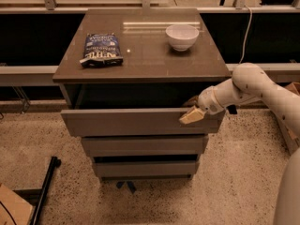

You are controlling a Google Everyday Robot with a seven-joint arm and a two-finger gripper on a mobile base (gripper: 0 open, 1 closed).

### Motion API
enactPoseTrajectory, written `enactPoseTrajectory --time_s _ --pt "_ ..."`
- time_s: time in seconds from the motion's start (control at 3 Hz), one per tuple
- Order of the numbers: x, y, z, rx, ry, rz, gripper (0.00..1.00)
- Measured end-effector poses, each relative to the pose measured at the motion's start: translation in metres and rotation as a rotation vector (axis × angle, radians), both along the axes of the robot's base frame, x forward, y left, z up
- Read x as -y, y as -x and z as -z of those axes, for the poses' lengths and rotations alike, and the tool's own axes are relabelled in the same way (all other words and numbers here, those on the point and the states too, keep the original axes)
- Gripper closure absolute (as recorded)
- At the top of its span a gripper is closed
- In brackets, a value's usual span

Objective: Open top drawer

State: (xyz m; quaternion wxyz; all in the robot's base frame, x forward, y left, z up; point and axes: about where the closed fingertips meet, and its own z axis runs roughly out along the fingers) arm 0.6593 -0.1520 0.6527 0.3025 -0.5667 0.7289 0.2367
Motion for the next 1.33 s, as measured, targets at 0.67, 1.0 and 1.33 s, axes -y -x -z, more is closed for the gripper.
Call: enactPoseTrajectory --time_s 0.67,1.0,1.33 --pt "-0.003 0.013 -0.002 -0.025 0.009 -0.018 0.31" --pt "-0.003 0.013 -0.002 -0.025 0.009 -0.018 0.07" --pt "0.002 0.053 -0.006 -0.098 0.023 -0.01 0.0"
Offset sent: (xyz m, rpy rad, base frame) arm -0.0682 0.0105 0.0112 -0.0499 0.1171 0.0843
